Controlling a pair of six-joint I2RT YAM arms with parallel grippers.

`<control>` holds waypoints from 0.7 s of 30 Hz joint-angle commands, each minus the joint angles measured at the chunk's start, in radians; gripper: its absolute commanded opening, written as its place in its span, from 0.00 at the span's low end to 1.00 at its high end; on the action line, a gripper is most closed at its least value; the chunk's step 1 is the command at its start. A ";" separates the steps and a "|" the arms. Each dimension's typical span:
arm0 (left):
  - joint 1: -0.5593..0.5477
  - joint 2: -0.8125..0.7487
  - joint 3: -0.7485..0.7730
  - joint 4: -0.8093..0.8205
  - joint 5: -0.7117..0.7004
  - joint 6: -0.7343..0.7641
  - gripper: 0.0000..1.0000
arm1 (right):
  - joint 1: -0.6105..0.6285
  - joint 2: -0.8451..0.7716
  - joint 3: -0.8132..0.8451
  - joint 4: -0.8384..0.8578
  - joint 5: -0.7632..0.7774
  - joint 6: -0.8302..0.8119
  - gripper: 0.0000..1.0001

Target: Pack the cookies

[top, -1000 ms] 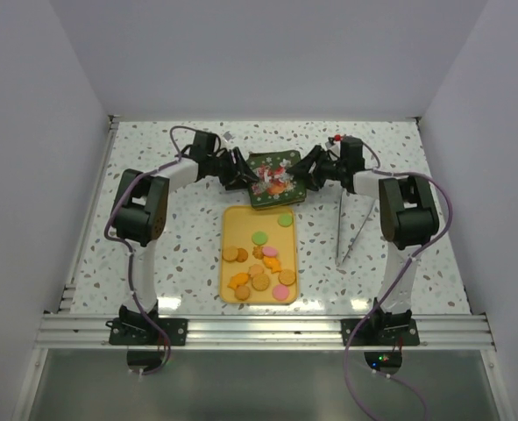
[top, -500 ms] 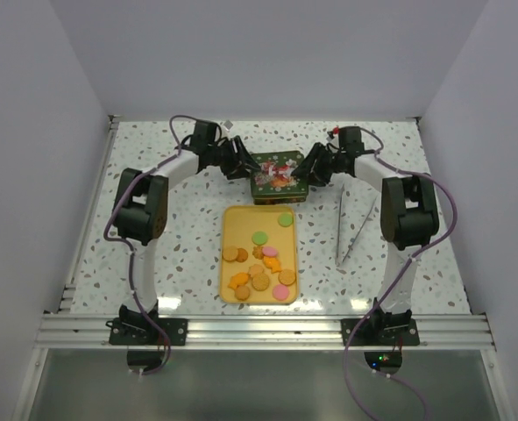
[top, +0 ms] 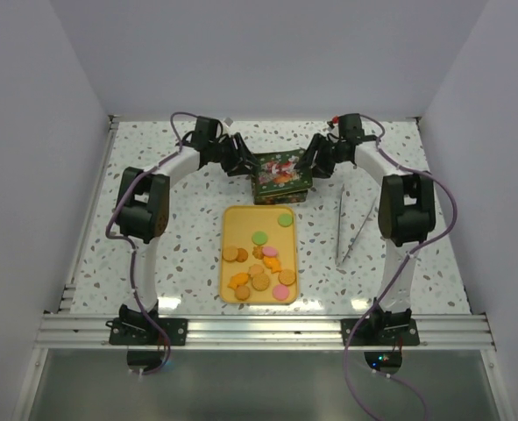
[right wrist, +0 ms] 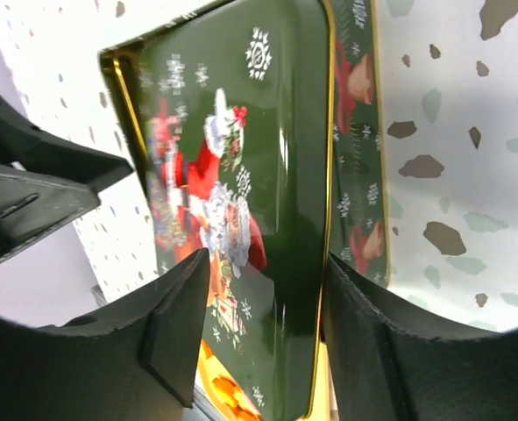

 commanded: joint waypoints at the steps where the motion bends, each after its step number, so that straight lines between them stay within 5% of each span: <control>1: -0.007 0.010 0.039 -0.015 -0.013 0.012 0.55 | -0.002 0.031 0.068 -0.089 0.029 -0.061 0.56; 21: -0.020 0.039 0.047 0.007 -0.017 -0.019 0.54 | 0.000 0.088 0.174 -0.222 0.080 -0.127 0.59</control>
